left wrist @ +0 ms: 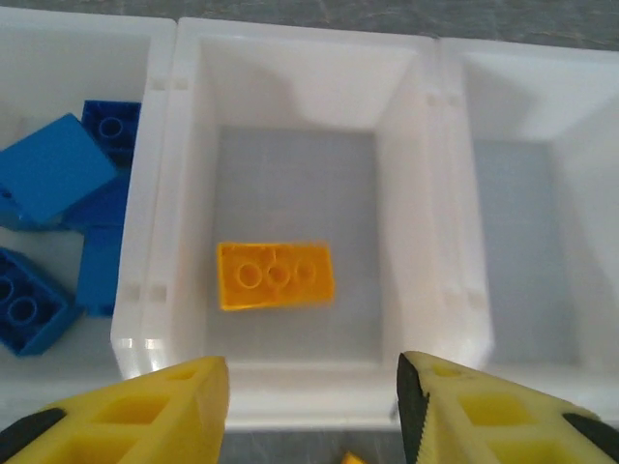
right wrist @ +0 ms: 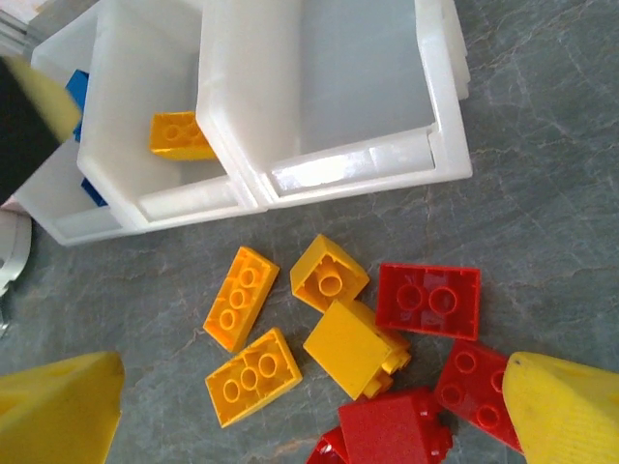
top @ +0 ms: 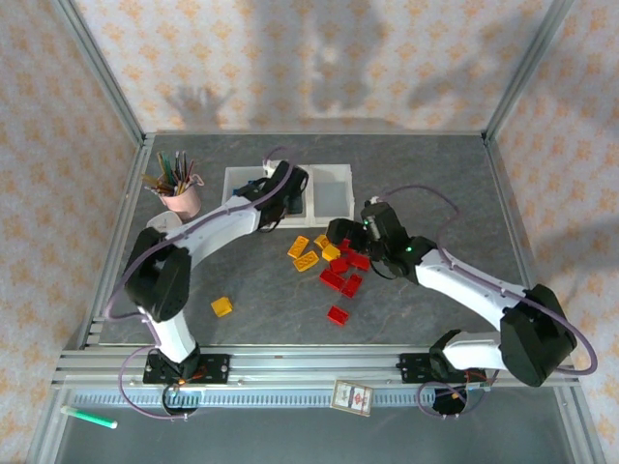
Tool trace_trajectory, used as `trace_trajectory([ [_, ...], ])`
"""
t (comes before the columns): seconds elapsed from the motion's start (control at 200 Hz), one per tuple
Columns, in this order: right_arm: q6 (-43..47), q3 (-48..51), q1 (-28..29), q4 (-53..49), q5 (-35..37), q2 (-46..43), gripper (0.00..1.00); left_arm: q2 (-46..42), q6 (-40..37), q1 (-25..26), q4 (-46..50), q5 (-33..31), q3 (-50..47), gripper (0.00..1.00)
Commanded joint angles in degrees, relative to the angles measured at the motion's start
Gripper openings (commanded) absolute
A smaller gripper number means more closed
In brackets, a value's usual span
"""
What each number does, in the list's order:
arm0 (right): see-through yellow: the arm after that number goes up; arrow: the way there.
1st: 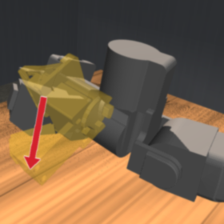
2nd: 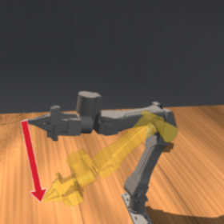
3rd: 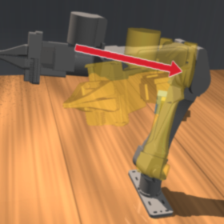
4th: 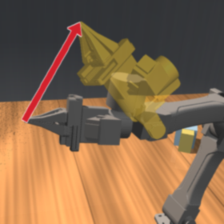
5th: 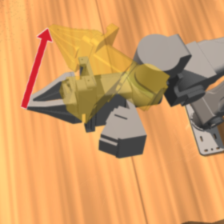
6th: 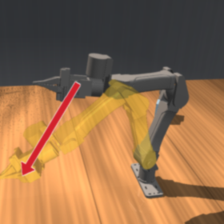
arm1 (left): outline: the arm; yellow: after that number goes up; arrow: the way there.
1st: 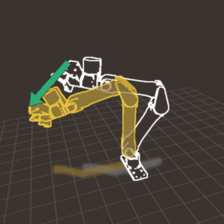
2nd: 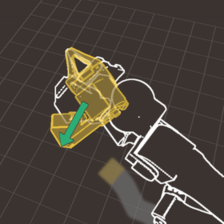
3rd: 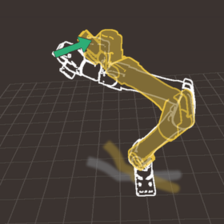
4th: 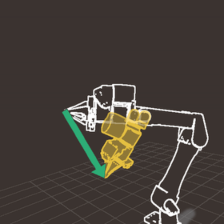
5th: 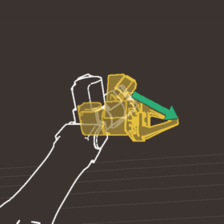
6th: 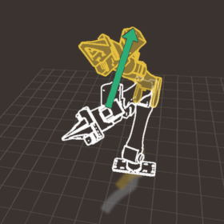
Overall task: Sort the legos into containers by color
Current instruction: Place the lego in the container, then pick up the lego from the center of the table.
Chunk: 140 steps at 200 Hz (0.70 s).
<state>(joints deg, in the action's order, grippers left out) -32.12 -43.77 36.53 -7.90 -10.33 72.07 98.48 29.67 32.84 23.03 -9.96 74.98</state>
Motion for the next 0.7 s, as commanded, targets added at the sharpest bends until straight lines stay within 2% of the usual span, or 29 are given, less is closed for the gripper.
trace_trajectory([
  [0.0,0.5,3.2,-0.4,-0.9,-1.0,-3.1,1.00,-4.5,-1.9,3.7,-0.6,3.4,-5.9,0.53],
  [0.28,-1.5,8.9,-0.4,-0.2,-0.3,-7.6,1.00,-8.2,-2.0,10.9,-4.9,8.6,-16.5,0.58],
  [0.486,-2.5,10.9,-0.4,0.0,-0.3,-8.5,1.00,-5.8,-3.8,11.3,-9.0,10.4,-19.0,0.61],
  [0.696,-2.9,11.5,-0.4,-0.5,0.2,-10.0,1.00,-1.8,-5.2,11.3,-8.9,11.6,-17.3,0.64],
])
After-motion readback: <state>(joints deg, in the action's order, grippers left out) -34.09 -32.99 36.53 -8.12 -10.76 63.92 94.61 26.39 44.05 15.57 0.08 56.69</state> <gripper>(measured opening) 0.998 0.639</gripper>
